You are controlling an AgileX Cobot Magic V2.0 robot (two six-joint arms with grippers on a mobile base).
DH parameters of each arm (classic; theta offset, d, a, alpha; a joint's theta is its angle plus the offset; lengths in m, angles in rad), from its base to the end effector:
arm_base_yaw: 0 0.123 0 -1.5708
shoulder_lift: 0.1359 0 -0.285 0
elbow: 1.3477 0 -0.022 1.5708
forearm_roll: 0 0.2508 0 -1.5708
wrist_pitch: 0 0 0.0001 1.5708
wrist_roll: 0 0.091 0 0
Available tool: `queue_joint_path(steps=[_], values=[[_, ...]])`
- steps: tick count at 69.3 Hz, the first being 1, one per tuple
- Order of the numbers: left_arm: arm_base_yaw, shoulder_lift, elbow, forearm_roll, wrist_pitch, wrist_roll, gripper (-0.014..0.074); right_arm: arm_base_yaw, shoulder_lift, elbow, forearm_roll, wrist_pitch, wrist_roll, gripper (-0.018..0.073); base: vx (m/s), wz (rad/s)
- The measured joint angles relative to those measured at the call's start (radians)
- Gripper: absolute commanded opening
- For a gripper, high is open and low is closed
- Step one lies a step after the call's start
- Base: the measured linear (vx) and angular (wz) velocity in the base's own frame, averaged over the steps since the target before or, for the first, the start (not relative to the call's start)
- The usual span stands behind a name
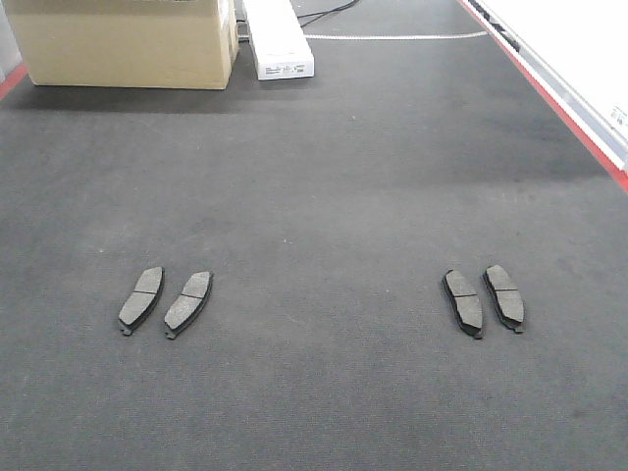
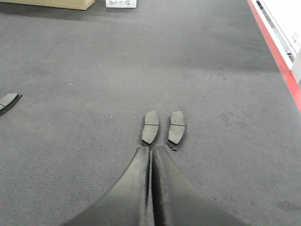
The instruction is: Move and align brake pads A on conveyor
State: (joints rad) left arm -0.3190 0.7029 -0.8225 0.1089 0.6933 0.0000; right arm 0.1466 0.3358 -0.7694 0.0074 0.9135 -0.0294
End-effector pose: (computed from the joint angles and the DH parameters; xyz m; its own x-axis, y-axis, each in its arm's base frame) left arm 0.1262 -0.0350 0.3657 -0.4186 0.2263 -0.8795 0.2906 0.9509 0.1064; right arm 0.0363 0.0059 0.3615 -0.3747 -0.0805 -0.9237 -0.1608 0.9868 -0.0207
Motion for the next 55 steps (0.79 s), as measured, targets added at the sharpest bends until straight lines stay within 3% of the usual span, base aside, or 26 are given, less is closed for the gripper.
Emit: queue_joint_path(steps=[55], values=[[0.0, -0.018, 0.0, 0.0, 0.0, 0.0, -0.0006, 0.0, 0.0, 0.0, 0.0, 0.043, 0.0, -0.0011, 0.0, 0.0]])
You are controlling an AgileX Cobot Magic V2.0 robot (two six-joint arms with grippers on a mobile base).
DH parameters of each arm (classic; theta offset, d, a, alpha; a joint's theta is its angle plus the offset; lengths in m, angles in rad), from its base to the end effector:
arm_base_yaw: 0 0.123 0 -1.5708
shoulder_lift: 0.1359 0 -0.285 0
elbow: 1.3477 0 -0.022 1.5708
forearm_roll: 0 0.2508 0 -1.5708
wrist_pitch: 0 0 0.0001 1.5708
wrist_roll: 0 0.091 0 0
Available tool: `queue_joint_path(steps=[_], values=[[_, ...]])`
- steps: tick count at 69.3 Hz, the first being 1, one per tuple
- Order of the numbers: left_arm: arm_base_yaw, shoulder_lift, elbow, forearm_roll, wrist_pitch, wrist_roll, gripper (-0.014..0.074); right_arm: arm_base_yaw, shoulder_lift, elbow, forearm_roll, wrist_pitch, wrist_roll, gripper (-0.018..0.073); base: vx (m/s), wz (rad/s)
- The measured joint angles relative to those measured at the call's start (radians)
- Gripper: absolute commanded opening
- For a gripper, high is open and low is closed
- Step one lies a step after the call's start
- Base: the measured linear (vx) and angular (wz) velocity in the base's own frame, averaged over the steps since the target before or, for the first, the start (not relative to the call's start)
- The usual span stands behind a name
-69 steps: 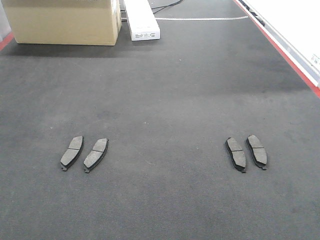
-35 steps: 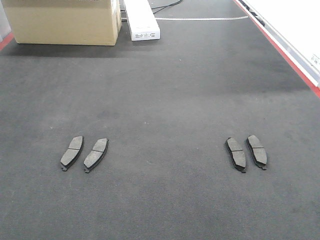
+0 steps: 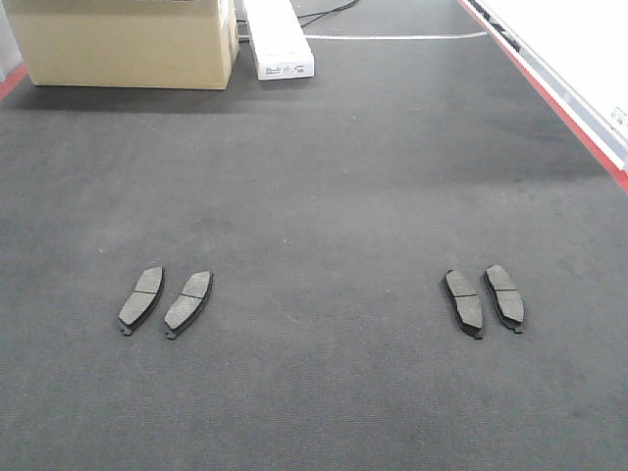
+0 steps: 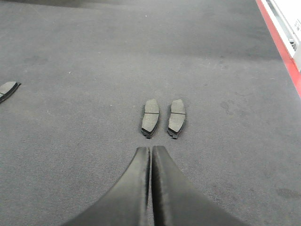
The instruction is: Move and align brake pads A on conveyor
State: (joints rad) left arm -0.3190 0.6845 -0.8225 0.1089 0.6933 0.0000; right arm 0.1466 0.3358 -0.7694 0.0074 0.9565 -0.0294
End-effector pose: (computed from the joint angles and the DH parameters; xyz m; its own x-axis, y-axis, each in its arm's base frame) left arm 0.1219 -0.0336 0.3681 -0.4032 0.2212 -0.8880 0.2887 0.9515 0.1059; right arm 0.0347 0.0057 0.3579 -0.4136 -0.0865 -0.9064 -0.1619 0.9866 -0.0202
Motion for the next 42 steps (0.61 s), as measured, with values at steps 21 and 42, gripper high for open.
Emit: queue_joint_path(steps=[21, 42], values=[[0.106, -0.203, 0.073, -0.001, -0.042, 0.0, -0.0006, 0.0, 0.0, 0.0, 0.0, 0.0, 0.0, -0.0011, 0.0, 0.0], [0.244, -0.397, 0.433, -0.061, -0.291, -0.006, -0.0006, 0.0, 0.0, 0.0, 0.0, 0.0, 0.0, -0.0011, 0.0, 0.0]])
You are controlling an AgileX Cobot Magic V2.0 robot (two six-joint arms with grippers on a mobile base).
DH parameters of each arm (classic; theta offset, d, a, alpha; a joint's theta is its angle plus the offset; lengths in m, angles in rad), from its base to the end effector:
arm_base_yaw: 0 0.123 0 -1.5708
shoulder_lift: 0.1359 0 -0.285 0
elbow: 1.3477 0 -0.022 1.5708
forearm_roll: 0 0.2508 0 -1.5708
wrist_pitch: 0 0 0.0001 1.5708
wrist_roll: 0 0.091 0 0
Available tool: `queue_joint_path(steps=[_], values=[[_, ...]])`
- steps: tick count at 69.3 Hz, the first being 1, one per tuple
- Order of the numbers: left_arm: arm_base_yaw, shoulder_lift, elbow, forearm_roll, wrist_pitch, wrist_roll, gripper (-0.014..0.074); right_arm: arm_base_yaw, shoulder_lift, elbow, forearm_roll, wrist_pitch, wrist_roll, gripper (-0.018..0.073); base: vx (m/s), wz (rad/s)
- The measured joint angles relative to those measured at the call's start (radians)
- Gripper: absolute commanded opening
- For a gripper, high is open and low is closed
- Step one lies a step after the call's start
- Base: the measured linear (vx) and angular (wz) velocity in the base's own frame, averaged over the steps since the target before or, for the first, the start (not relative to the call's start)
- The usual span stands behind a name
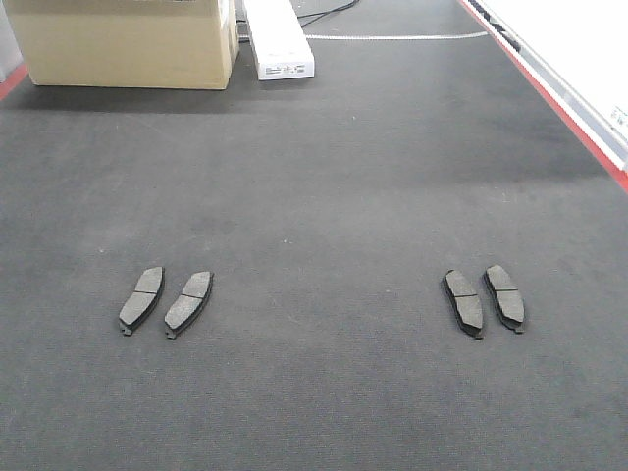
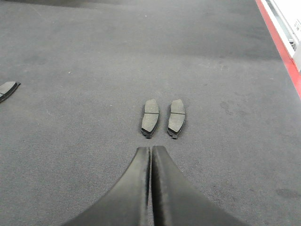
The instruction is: Move and align brake pads A on conveyor
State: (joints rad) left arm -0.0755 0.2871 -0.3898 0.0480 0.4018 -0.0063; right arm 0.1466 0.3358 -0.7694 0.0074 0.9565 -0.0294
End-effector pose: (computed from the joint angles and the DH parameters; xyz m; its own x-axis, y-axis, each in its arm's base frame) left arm 0.0711 -0.0037 0.2897 -0.2070 0.0536 -0.9769 0.0650 0.9970 0.0410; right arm 0.0347 0.0057 0.3579 -0.4136 -0.0865 -0.9064 -0.1619 0.9866 -0.0202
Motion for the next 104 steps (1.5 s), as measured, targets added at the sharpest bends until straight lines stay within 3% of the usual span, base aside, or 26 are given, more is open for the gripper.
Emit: queue_joint_path(steps=[12, 31, 104], values=[[0.045, -0.121, 0.204, -0.048, -0.111, -0.001, -0.0006, 0.0, 0.0, 0.0, 0.0, 0.0, 0.0, -0.0011, 0.0, 0.0], [0.055, -0.293, 0.407, -0.07, -0.164, -0.001, -0.0006, 0.0, 0.0, 0.0, 0.0, 0.0, 0.0, -0.0011, 0.0, 0.0], [0.055, -0.3, 0.416, -0.089, -0.186, -0.001, -0.0006, 0.0, 0.0, 0.0, -0.001, 0.019, 0.0, -0.0011, 0.0, 0.0]])
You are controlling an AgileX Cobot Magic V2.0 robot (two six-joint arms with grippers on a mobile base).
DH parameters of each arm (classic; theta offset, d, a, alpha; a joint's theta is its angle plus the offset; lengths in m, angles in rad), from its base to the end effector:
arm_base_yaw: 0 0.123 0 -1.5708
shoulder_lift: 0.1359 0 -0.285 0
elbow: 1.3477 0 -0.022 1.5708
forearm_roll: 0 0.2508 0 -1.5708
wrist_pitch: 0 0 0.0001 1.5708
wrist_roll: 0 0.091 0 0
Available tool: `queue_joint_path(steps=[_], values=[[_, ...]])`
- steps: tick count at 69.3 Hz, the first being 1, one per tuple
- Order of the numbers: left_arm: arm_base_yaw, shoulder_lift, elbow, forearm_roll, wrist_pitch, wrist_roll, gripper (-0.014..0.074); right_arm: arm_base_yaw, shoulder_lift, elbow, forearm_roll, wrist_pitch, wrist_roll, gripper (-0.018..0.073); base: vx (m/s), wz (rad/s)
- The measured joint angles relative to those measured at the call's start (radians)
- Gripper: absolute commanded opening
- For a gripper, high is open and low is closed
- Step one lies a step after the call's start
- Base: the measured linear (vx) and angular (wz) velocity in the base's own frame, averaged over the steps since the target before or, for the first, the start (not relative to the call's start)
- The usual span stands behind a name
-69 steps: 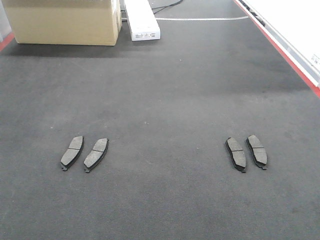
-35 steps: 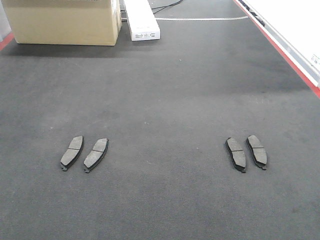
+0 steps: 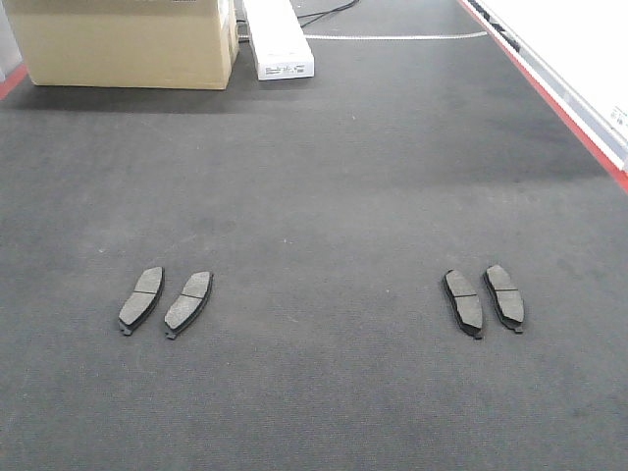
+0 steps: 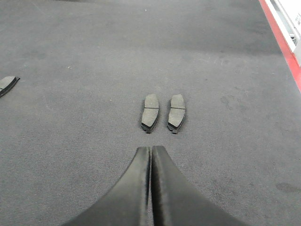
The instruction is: Move and align brake pads A on conveyor
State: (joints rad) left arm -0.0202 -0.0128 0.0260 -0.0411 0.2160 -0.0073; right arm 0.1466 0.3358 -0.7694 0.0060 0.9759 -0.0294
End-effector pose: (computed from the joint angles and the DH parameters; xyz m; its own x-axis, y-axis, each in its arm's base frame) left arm 0.0557 -0.0019 0.1855 -0.1425 -0.0446 -0.9888 0.0222 0.9986 -0.0482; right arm 0.0340 0.0055 0.3563 -0.4308 -0.0899 -0.8980 -0.1618 0.9866 -0.0212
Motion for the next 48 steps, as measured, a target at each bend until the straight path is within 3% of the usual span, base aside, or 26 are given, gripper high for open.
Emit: queue_joint_path(steps=[27, 48], values=[[0.0, 0.0, 0.0, 0.0, 0.0, 0.0, -0.0006, 0.0, 0.0, 0.016, -0.029, -0.028, 0.0, -0.0011, 0.0, 0.0], [0.0, 0.0, 0.0, -0.001, 0.0, 0.0, -0.0006, -0.008, 0.0, 0.304, -0.047, -0.376, 0.057, -0.0011, 0.0, 0.0]])
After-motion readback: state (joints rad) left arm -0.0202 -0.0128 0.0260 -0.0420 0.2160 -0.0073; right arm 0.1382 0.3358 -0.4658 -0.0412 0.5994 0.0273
